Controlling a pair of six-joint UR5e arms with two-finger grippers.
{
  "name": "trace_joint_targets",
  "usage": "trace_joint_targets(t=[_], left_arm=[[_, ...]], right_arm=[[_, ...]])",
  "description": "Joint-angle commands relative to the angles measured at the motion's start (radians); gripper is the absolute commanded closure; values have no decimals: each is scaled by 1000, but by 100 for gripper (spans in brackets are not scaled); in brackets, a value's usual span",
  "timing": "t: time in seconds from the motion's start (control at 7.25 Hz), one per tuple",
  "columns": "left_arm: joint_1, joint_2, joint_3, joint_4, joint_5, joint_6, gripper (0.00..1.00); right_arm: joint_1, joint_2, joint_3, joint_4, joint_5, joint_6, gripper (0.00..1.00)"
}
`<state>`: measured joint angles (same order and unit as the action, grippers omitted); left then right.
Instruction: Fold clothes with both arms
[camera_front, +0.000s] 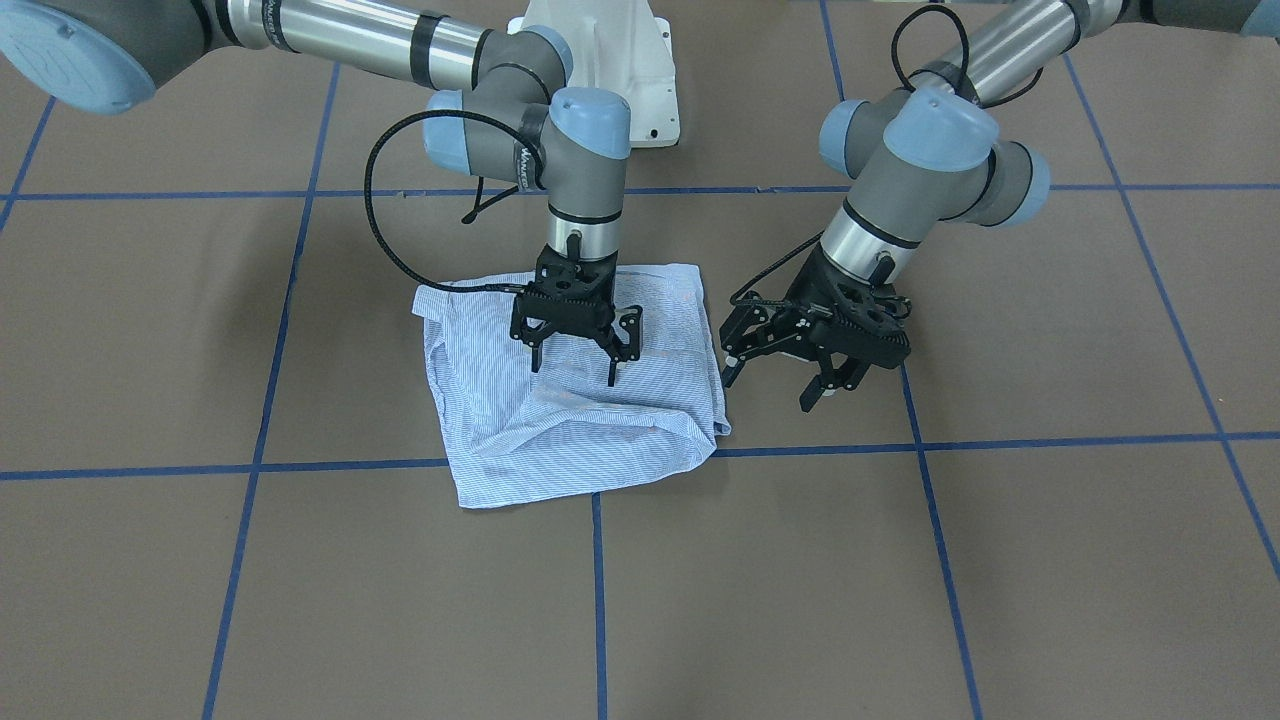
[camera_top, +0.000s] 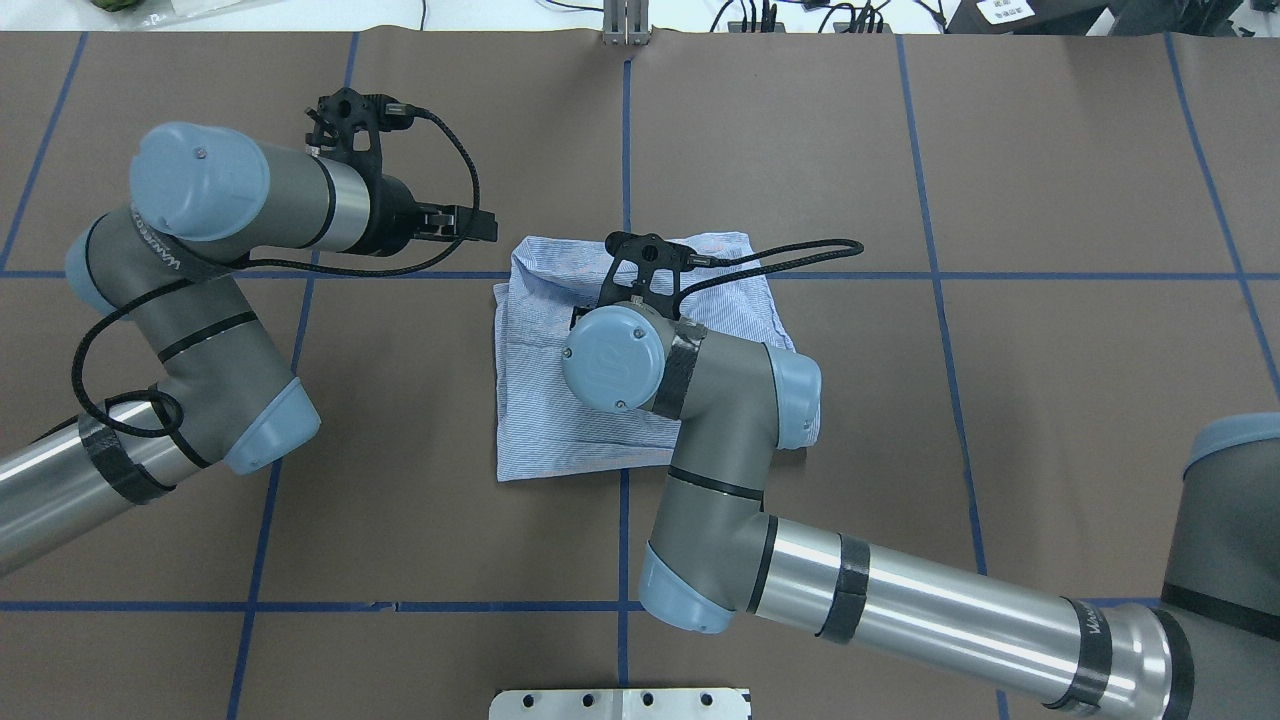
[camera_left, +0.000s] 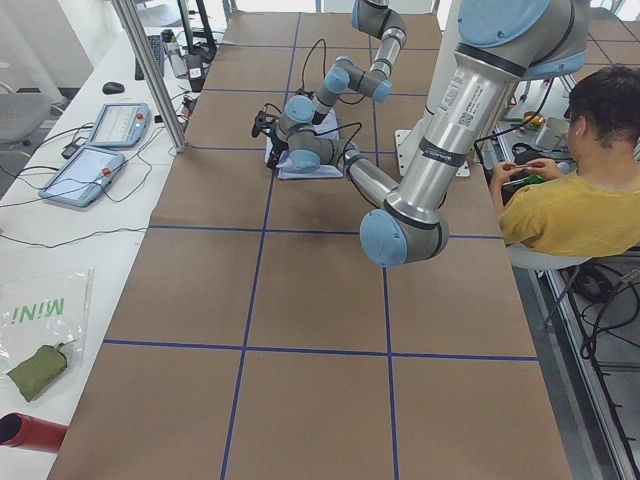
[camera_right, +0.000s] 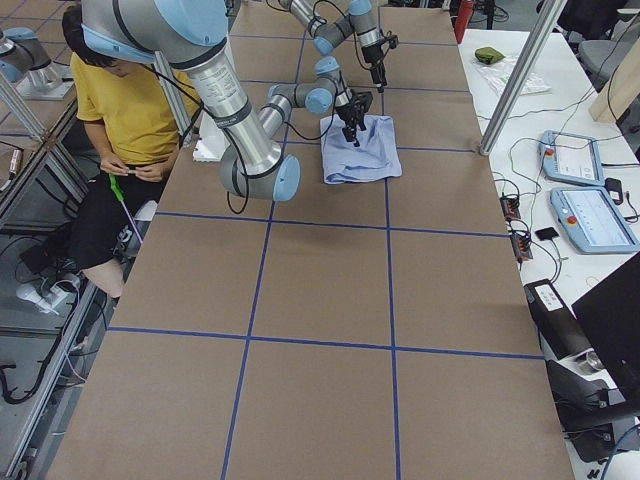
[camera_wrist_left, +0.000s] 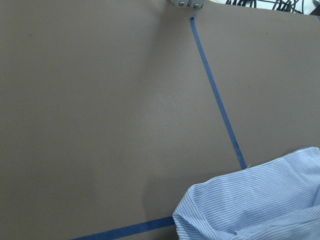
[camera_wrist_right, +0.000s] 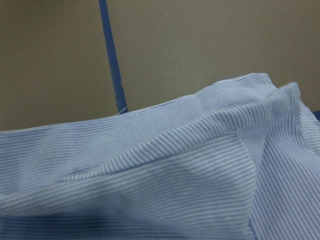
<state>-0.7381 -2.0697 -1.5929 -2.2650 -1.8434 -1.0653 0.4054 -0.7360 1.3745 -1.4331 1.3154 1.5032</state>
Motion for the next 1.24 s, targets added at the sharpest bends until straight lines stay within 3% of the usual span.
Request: trace_joint_targets(t=[0.0, 0.28, 0.69, 0.83, 1.1], left_arm=[[-1, 2, -4, -1, 1, -1, 0], [-1, 2, -4, -1, 1, -1, 0], [-1, 2, -5, -1, 1, -1, 0], [-1, 3, -13, -1, 1, -1, 0], [-3, 58, -97, 15, -40, 1, 0]], right_arm=[[29, 16, -106, 127, -73, -78, 0], [47, 17, -162, 134, -209, -156, 0], [76, 17, -164, 192, -219, -155, 0], [99, 30, -163, 219, -188, -143, 0], [159, 41, -105, 212, 29, -133, 0]])
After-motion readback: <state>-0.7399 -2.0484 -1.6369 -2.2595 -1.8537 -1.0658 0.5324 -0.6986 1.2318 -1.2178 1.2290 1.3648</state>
